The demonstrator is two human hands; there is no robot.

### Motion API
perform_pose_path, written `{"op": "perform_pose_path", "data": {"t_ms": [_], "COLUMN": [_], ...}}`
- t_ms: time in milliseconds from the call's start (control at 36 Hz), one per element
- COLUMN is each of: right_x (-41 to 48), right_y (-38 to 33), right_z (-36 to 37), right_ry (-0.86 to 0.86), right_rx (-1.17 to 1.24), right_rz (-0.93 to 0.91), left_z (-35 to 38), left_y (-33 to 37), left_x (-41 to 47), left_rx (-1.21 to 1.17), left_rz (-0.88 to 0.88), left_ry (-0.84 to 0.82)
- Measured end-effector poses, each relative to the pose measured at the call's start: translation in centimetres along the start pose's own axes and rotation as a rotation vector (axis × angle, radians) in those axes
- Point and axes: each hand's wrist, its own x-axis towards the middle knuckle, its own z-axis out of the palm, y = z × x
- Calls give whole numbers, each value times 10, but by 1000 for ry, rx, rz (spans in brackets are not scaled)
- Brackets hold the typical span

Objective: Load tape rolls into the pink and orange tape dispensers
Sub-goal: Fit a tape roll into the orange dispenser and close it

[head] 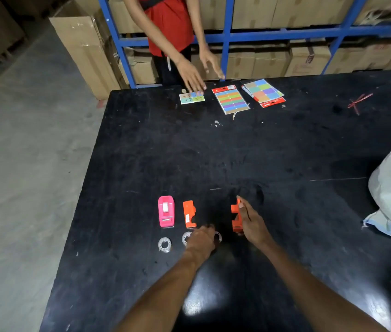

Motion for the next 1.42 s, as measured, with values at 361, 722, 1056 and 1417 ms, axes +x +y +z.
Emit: {"op": "perform_pose_path", "data": {"t_ms": [361, 722, 1056, 1417], "right_x": [-4, 1, -9, -16], "right_y": [-4, 8, 11, -5], "right_z": [6, 41, 40, 50], "right_ry": [-47, -231, -290, -339], "right_rx": [-5, -85, -259, -366], "right_rz": [14, 49, -12, -254], "left_z": [3, 22, 19, -38], "left_y": [-6, -65, -73, -69], "left_x": [-11, -39, -23, -31], "left_rx": [54, 70, 48, -685], "left_rz": [24, -98, -12, 62], "left_ry": [223, 319, 251, 79]}}
